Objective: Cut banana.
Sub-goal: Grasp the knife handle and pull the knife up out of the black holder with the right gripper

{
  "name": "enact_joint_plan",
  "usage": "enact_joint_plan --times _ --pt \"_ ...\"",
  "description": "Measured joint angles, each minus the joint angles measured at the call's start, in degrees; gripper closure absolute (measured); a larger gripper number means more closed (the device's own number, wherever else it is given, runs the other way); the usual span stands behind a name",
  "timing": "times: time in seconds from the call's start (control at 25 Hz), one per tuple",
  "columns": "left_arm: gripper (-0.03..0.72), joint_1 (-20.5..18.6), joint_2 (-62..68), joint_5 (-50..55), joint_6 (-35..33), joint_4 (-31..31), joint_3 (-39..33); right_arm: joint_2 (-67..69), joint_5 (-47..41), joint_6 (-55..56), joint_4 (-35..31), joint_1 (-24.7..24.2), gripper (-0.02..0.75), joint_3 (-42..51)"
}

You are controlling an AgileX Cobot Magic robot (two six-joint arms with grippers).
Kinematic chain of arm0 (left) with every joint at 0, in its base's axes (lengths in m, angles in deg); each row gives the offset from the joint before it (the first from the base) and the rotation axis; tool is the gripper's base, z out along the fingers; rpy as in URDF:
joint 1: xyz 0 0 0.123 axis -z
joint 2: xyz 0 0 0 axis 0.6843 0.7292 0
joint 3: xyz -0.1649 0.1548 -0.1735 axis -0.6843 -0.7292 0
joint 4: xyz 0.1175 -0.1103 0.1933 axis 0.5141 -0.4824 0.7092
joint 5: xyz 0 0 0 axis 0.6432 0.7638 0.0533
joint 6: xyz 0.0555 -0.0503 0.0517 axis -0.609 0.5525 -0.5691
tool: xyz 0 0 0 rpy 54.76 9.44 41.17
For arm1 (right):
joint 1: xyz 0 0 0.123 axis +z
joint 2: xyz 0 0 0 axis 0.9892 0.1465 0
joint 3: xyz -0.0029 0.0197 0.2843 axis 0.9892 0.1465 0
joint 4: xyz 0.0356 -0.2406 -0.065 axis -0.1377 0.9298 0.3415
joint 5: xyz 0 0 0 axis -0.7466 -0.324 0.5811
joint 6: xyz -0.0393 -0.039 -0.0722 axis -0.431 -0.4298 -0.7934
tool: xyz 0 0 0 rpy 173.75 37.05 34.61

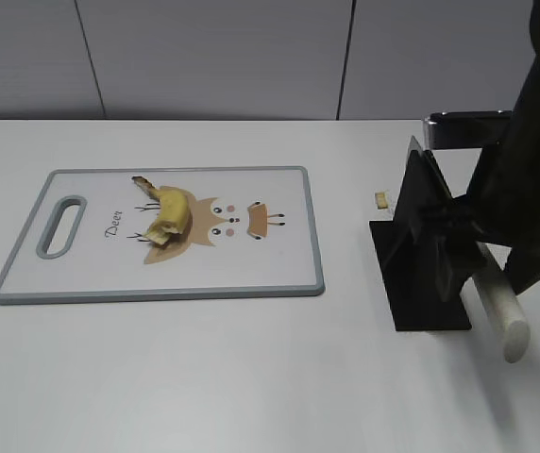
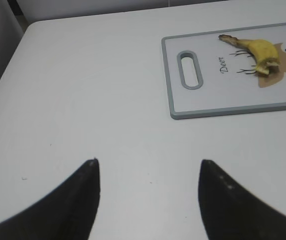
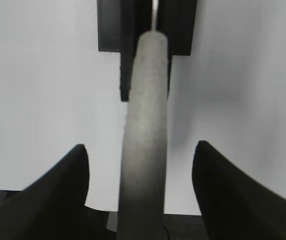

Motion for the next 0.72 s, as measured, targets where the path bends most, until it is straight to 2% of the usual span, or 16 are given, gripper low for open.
enact_joint_plan --times 0.2,0.44,0.72 --pt "0.097 0.0 0.0 0.0 0.0 0.0 0.0 1.21 0.04 0.05 0.01 0.0 0.262 0.0" --pt "0.097 0.0 0.0 0.0 0.0 0.0 0.0 1.21 0.04 -0.19 0.06 0.0 0.415 0.0" --pt "0.097 0.0 0.0 0.0 0.0 0.0 0.0 1.51 0.06 -0.46 0.13 0.0 0.483 0.0"
